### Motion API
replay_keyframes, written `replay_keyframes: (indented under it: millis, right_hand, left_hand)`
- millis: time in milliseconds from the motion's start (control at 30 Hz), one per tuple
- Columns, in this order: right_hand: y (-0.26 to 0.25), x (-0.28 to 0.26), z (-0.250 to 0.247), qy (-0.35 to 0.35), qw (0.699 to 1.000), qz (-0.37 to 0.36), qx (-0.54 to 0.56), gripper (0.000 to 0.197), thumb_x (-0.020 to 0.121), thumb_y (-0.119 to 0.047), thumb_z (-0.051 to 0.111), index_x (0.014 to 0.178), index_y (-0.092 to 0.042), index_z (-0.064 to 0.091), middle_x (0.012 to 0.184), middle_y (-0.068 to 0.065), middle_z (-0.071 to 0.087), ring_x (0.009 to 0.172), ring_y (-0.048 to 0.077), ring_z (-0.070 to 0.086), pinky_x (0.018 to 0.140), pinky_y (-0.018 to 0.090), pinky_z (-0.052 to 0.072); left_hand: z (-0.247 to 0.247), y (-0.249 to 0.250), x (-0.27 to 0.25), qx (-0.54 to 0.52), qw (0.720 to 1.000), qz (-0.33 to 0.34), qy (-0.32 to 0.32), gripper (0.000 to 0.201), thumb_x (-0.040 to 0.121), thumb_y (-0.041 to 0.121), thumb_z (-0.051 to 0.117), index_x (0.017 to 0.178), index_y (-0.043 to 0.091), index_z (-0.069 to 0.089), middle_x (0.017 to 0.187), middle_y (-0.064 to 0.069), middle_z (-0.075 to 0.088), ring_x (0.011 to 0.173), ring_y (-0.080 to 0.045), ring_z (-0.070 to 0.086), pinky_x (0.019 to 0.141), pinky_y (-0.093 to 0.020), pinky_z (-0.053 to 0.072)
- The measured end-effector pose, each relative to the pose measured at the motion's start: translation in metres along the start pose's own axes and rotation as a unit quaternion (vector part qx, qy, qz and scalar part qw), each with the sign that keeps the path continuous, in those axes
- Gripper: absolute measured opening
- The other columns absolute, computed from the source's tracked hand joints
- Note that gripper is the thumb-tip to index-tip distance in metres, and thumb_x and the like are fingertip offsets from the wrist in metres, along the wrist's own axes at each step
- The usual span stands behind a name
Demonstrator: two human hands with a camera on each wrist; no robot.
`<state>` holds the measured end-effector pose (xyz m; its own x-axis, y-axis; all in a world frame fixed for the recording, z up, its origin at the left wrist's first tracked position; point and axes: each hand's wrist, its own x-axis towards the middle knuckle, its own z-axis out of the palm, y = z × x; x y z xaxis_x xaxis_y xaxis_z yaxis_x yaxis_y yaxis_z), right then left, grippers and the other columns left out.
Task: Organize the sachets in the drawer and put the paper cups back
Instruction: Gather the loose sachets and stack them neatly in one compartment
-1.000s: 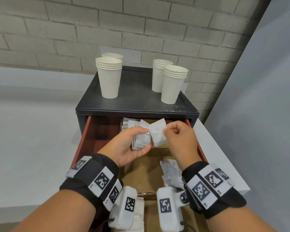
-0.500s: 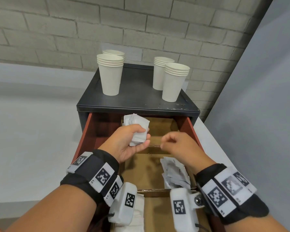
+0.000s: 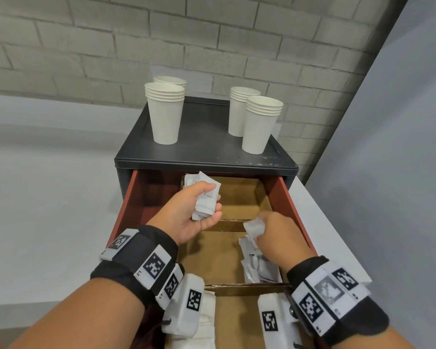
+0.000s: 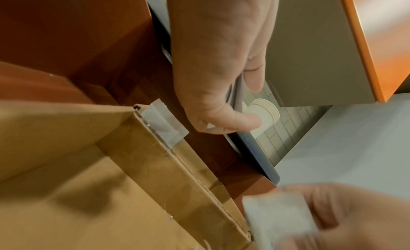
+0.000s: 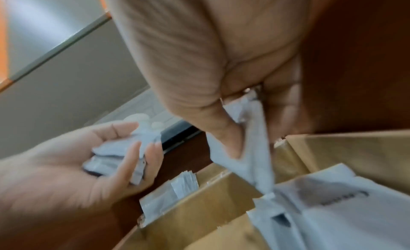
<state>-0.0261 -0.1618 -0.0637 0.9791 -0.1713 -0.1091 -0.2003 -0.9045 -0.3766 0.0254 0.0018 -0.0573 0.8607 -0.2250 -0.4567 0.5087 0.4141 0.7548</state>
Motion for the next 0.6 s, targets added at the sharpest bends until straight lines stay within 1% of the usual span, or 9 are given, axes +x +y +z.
replay_keyframes:
  millis: [33, 67, 100, 200, 267, 400, 433, 500, 600]
  right_hand:
    - [0.0, 0.002, -0.002, 0.01, 0.997, -0.005, 0.074, 0.03, 0.09, -0.012, 0.059, 0.119, -0.017, 0.056, 0.106, 0.004, 0.061, 0.098, 0.021, 0.059, 0.074, 0.024, 0.053]
    - [0.0, 0.003, -0.005, 0.013, 0.99, -0.02, 0.136, 0.029, 0.088, -0.014, 0.062, 0.115, -0.019, 0.055, 0.103, -0.001, 0.058, 0.096, 0.017, 0.057, 0.066, 0.017, 0.049]
    - [-0.002, 0.003, -0.006, 0.013, 0.982, -0.037, 0.187, 0.028, 0.086, -0.015, 0.065, 0.11, -0.023, 0.052, 0.102, -0.004, 0.055, 0.096, 0.014, 0.055, 0.063, 0.011, 0.044]
    - [-0.007, 0.004, -0.01, -0.004, 0.949, -0.07, 0.306, 0.031, 0.085, -0.018, 0.067, 0.108, -0.027, 0.048, 0.1, -0.011, 0.055, 0.092, 0.008, 0.055, 0.066, 0.011, 0.047]
    - [-0.012, 0.004, -0.01, -0.012, 0.933, -0.092, 0.348, 0.032, 0.085, -0.018, 0.067, 0.109, -0.027, 0.048, 0.097, -0.014, 0.055, 0.088, 0.006, 0.057, 0.064, 0.01, 0.048]
    - [-0.019, 0.004, -0.004, -0.013, 0.913, -0.133, 0.384, 0.033, 0.081, -0.018, 0.071, 0.108, -0.024, 0.053, 0.101, -0.007, 0.061, 0.091, 0.011, 0.062, 0.068, 0.015, 0.053]
    - [-0.02, 0.004, -0.003, -0.014, 0.912, -0.139, 0.387, 0.033, 0.08, -0.018, 0.071, 0.107, -0.025, 0.053, 0.1, -0.007, 0.061, 0.09, 0.011, 0.063, 0.068, 0.015, 0.053]
    - [-0.021, 0.004, -0.001, -0.028, 0.903, -0.134, 0.407, 0.034, 0.082, -0.019, 0.069, 0.11, -0.028, 0.051, 0.098, -0.009, 0.061, 0.082, 0.011, 0.064, 0.06, 0.015, 0.053]
    - [-0.02, 0.005, 0.0, -0.062, 0.879, -0.107, 0.461, 0.043, 0.085, -0.014, 0.066, 0.12, -0.029, 0.047, 0.105, -0.004, 0.063, 0.079, 0.013, 0.066, 0.054, 0.015, 0.051]
  left_hand:
    - [0.0, 0.0, 0.0, 0.001, 1.0, 0.001, 0.001, 0.013, 0.088, 0.02, 0.063, 0.095, 0.014, 0.054, 0.094, -0.011, 0.063, 0.083, -0.02, 0.062, 0.068, -0.032, 0.055]
    - [0.0, 0.0, 0.001, 0.002, 1.0, 0.001, 0.002, 0.013, 0.087, 0.02, 0.063, 0.094, 0.014, 0.054, 0.094, -0.011, 0.062, 0.083, -0.02, 0.062, 0.07, -0.032, 0.055]
    - [0.0, 0.0, 0.0, 0.001, 1.0, 0.001, 0.002, 0.013, 0.087, 0.02, 0.064, 0.094, 0.015, 0.054, 0.094, -0.012, 0.062, 0.083, -0.02, 0.061, 0.071, -0.032, 0.055]
    - [0.0, -0.001, 0.001, 0.008, 1.0, -0.002, 0.004, 0.016, 0.085, 0.019, 0.066, 0.094, 0.017, 0.053, 0.097, -0.012, 0.062, 0.085, -0.021, 0.061, 0.071, -0.031, 0.055]
    - [-0.001, -0.002, 0.0, 0.015, 1.0, -0.011, -0.013, 0.017, 0.084, 0.015, 0.067, 0.095, 0.016, 0.055, 0.097, -0.013, 0.063, 0.086, -0.022, 0.062, 0.069, -0.03, 0.054]
    - [0.001, -0.004, -0.002, 0.057, 0.995, -0.01, -0.084, 0.022, 0.086, 0.002, 0.061, 0.106, 0.011, 0.059, 0.101, -0.015, 0.067, 0.091, -0.028, 0.067, 0.069, -0.034, 0.058]
    - [0.002, -0.003, -0.003, 0.061, 0.994, 0.0, -0.09, 0.021, 0.086, -0.002, 0.059, 0.104, 0.011, 0.059, 0.099, -0.014, 0.067, 0.089, -0.028, 0.068, 0.069, -0.035, 0.058]
    - [0.002, -0.002, -0.003, 0.049, 0.994, 0.023, -0.093, 0.023, 0.087, -0.006, 0.056, 0.103, 0.01, 0.058, 0.096, -0.014, 0.066, 0.087, -0.028, 0.067, 0.069, -0.037, 0.058]
    - [0.001, -0.001, -0.001, 0.025, 0.995, 0.047, -0.082, 0.031, 0.087, -0.006, 0.055, 0.114, 0.01, 0.053, 0.103, -0.015, 0.065, 0.092, -0.03, 0.066, 0.073, -0.04, 0.057]
